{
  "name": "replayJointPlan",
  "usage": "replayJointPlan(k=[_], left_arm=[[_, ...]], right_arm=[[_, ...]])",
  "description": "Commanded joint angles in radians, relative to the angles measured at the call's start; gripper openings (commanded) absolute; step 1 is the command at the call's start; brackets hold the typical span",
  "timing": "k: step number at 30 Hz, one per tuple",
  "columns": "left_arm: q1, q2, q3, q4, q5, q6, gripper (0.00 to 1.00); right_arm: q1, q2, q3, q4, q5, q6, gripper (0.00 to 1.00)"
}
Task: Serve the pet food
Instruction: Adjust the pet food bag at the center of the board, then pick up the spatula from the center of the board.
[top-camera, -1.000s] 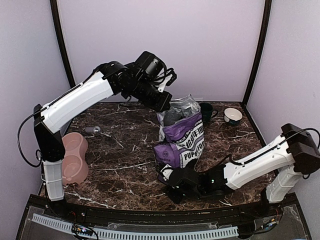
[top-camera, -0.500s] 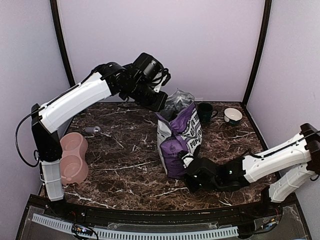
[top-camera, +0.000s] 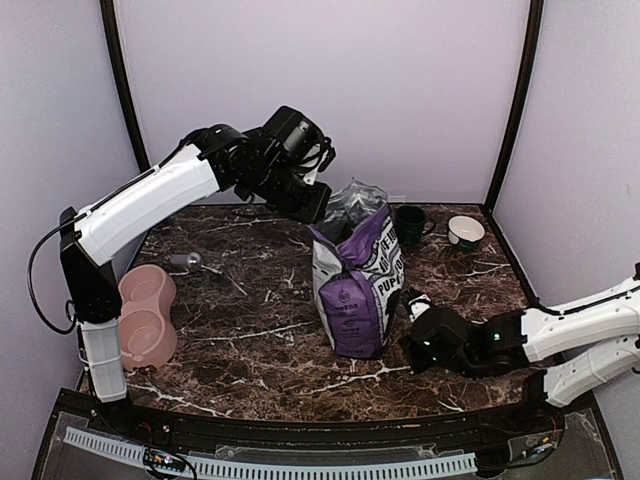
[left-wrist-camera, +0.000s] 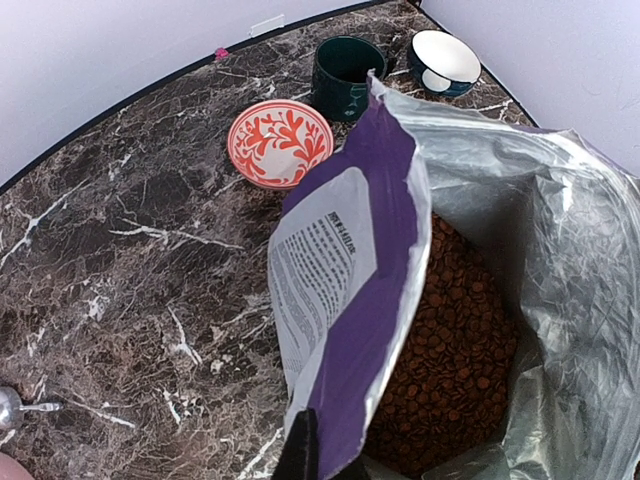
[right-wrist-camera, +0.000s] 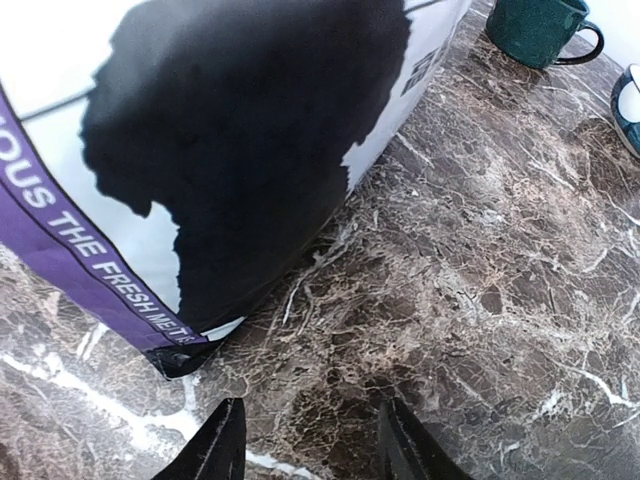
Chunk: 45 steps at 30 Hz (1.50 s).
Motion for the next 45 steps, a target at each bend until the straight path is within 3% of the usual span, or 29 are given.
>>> replayJointPlan(k=[1,7,13,21,24,34,45], left_arm=[[0.006,-0.029,0.012,-0.118,0.022,-0.011,0.04],[0.009,0.006,0.09,-0.107,0.031,0.004,0.15],[0.03,0.006,0.161,-0.096,0.015,0.017,0.37],[0.102,-0.088,0.142,-0.106,-0.084,0.034,0.56],[0.14,-0.152,0.059,-0.109,-0.151,0.03,0.66],[0.267,-0.385,-0.325,-0.013,-0.181,-0.017,0.75],[0.516,-0.405,-0.745,0.187,-0.073,-0.251,0.72]], right_arm=[[-0.006,-0.067,-0.031,0.024,-0.054,-0.018,0.46],[-0.006,-0.144,-0.051,0.012,-0.128,-0.029,0.48],[-0.021,-0.211,-0.027,-0.076,-0.078,0.028,0.48],[-0.218,-0.271,0.008,-0.13,-0.185,0.035,0.5],[-0.299,-0.298,0.01,-0.148,-0.219,0.03,0.5],[-0.522,-0.328,0.01,-0.133,-0.29,-0.017,0.51],[-0.577,-0.286,-0.005,-0.074,-0.291,-0.005,0.54]])
